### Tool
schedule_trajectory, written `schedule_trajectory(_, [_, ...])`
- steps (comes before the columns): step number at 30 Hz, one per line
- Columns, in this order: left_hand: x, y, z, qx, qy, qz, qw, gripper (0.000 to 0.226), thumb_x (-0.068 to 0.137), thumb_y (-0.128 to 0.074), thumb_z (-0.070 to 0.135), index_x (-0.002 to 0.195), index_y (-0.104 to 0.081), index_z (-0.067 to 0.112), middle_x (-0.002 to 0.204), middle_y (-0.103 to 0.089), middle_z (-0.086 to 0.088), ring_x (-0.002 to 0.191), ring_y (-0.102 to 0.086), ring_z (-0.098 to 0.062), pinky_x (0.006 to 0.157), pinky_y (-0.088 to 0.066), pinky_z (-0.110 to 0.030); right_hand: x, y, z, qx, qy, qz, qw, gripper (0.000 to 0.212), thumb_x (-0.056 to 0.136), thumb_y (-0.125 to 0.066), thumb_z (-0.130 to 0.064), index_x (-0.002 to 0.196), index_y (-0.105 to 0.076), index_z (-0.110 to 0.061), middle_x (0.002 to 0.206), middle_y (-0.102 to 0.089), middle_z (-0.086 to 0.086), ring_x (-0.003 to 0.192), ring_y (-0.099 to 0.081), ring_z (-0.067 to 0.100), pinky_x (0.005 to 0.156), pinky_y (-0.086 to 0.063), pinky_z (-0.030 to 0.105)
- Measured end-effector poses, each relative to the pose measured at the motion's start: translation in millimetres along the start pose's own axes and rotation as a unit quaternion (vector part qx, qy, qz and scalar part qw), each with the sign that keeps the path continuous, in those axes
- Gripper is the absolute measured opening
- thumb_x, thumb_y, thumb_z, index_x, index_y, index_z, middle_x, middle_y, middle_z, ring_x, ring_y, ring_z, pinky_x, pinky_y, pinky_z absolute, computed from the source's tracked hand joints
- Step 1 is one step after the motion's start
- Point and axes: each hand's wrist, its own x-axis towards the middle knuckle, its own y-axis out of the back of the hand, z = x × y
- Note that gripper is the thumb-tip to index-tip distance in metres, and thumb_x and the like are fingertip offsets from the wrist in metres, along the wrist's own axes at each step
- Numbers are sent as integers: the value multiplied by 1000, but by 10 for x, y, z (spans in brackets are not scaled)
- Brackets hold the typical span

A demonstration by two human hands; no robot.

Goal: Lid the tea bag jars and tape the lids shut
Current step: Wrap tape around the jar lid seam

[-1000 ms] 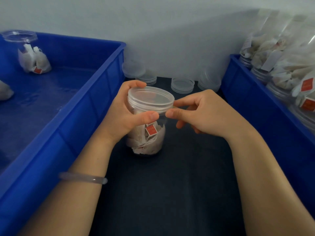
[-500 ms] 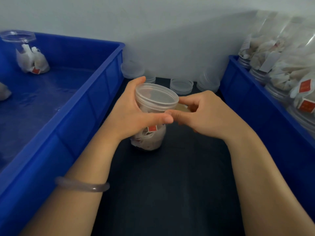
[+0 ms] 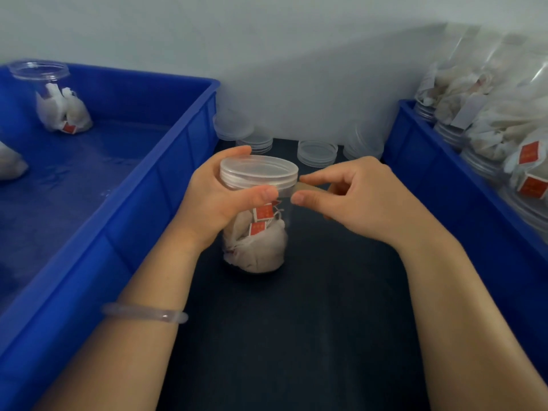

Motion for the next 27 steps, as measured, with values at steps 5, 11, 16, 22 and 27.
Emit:
schedule_trajectory(5, [-25, 14, 6, -58, 11, -37, 998, 112, 26, -88, 61, 124, -53, 19, 112, -67, 3, 107, -64, -12, 82, -53, -23, 15, -14, -17, 14, -9, -23, 1000, 70, 51, -55, -75, 107, -71, -37, 58, -66, -12, 55, -58, -6, 49, -39, 6])
schedule_trajectory(11, [-35, 34, 6, -67, 12, -78, 995, 108, 31, -89, 58, 124, -52, 18, 109, -70, 4, 108, -64, -15, 82, -52, -22, 9, -3, 22, 54, -4, -68, 996, 44, 50, -55, -75, 85, -65, -52, 64, -69, -6, 53, -59, -3, 58, -43, 22])
schedule_trajectory(16, [-36, 48, 9, -68, 15, -98, 993, 106, 34, -89, 58, 125, -52, 19, 113, -68, 2, 110, -63, -16, 85, -52, -24, 24, -18, 25, 53, 3, -67, 996, 35, 52, -54, -77, 77, -63, -55, 65, -69, -3, 53, -59, -1, 59, -48, 26])
schedule_trajectory(22, [-42, 53, -20, -86, 38, -129, 987, 105, 33, -90, 57, 123, -49, 22, 113, -67, 2, 108, -64, -15, 82, -52, -23, 21, -34, 5, 85, 33, -90, 992, 45, 56, -57, -70, 99, -57, -58, 61, -62, -7, 48, -47, 0, 51, -43, 19])
schedule_trajectory(27, [-41, 3, 10, -61, 50, -128, 989, 107, 33, -85, 65, 125, -51, 22, 115, -66, 3, 109, -63, -13, 85, -52, -25, -11, -25, 16, 160, 28, -104, 981, 26, 62, -63, -57, 86, -61, -64, 62, -55, -3, 45, -39, 3, 42, -36, 16])
